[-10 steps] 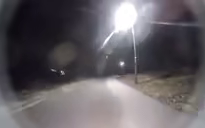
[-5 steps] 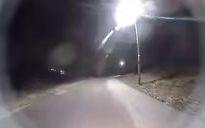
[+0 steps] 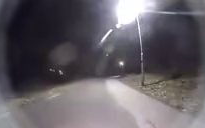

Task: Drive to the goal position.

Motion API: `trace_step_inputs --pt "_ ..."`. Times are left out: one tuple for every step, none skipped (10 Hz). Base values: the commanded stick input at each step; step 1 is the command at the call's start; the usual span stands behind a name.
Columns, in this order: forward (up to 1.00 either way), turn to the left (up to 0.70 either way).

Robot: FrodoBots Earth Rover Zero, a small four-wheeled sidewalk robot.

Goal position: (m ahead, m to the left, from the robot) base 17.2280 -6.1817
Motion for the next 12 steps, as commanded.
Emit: trace_step_inputs --pt "1.0 0.0" --pt "1.0 0.0" --pt "1.0 0.0" --pt "1.0 0.0" --pt "1.0 0.0" --pt "1.0 0.0" --pt "1.0 0.0" --pt "1.0 -0.12" --pt "1.0 -0.39" --pt "1.0 -0.4" --pt "1.0 -0.4" --pt "1.0 -0.18"
